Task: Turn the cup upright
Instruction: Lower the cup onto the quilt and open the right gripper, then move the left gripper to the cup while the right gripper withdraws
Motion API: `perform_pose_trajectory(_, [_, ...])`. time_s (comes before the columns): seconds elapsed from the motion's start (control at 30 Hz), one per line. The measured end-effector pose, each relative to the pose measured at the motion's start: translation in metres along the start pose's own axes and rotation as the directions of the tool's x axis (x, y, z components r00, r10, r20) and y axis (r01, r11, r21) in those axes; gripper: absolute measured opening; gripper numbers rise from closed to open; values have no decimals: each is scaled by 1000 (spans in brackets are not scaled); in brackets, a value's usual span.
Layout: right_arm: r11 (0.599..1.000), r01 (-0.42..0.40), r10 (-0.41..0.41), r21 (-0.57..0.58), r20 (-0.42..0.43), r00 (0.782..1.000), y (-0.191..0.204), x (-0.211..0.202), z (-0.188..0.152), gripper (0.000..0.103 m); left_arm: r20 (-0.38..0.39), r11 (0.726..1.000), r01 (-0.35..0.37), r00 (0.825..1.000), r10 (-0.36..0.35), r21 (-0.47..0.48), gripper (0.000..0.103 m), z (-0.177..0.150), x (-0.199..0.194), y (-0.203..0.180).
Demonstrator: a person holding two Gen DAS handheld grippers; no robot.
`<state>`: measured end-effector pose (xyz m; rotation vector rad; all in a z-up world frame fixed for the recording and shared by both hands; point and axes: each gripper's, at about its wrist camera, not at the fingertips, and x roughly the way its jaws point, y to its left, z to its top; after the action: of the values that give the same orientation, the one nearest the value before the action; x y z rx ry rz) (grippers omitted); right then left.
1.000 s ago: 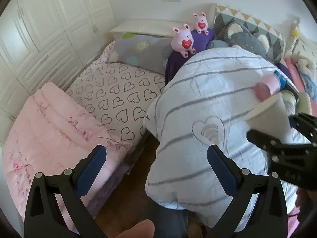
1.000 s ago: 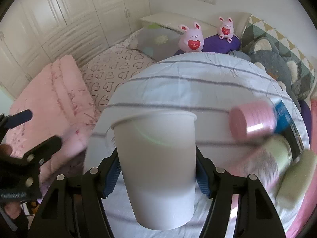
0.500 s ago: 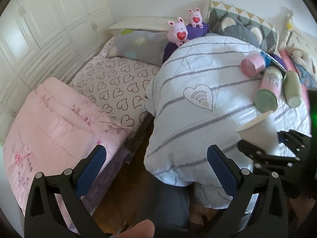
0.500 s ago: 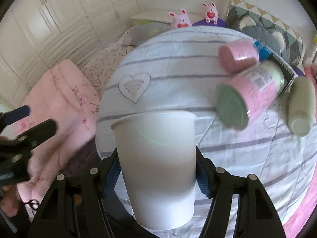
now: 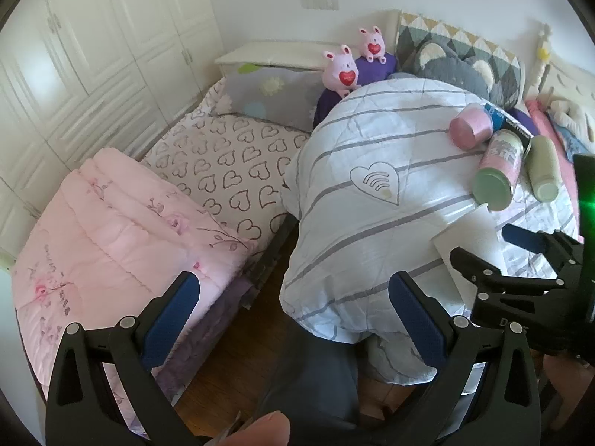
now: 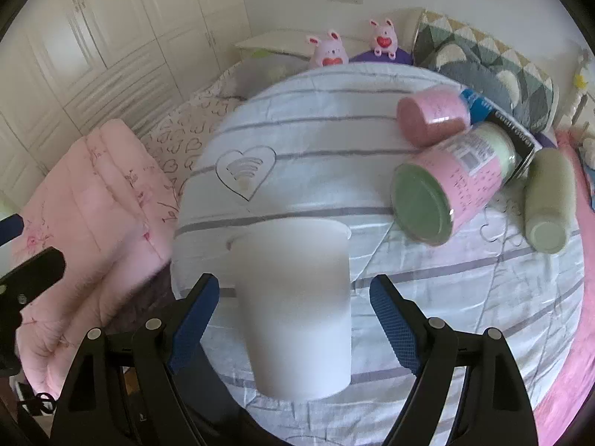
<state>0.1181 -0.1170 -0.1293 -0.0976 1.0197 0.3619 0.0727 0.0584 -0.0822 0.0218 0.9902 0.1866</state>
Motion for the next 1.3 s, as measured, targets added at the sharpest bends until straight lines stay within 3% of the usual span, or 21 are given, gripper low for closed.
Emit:
perform_pose_trajectory(0.37, [999, 1, 3, -44, 95, 995, 16, -51, -8, 85, 33, 1000, -14, 999, 15, -22, 103, -10, -25, 0])
perform_pose_trajectory(0.73, [1000, -5, 2, 17, 193, 981, -2, -109, -49, 85, 32, 1000, -4, 999, 4, -17, 103, -30, -45, -22])
perform_pose_trajectory(1.3, [995, -19, -3, 94, 227, 974, -35, -130, -86, 85, 66, 998, -55, 996, 56, -21, 103, -54, -68, -44])
